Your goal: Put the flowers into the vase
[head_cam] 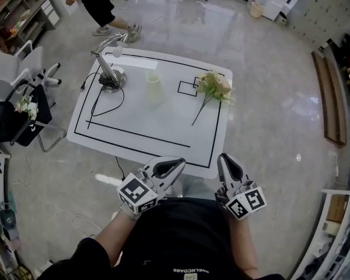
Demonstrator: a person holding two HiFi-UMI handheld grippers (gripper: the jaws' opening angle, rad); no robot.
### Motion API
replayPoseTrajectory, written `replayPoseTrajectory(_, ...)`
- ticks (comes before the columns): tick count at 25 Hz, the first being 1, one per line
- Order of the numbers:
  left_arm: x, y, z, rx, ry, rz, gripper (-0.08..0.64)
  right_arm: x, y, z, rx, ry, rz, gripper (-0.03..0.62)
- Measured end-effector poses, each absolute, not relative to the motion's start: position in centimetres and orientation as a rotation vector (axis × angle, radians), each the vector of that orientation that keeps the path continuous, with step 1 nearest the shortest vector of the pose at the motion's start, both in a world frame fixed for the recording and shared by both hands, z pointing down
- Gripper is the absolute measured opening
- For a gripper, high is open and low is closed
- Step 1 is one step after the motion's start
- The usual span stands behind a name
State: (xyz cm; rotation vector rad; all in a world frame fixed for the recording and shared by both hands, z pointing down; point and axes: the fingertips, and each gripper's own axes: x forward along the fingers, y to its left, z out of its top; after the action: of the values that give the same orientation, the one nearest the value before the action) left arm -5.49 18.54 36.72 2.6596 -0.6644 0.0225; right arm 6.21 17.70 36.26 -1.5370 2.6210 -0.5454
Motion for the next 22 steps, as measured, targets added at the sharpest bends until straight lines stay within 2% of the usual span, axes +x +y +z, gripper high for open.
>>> replayPoseTrajectory(22, 2.1, 9.7, 37.5, 2.572, -0.875, 0.129, 0.008, 13.4, 8.1, 37.6, -1.333, 2.728, -0.667, 0.014)
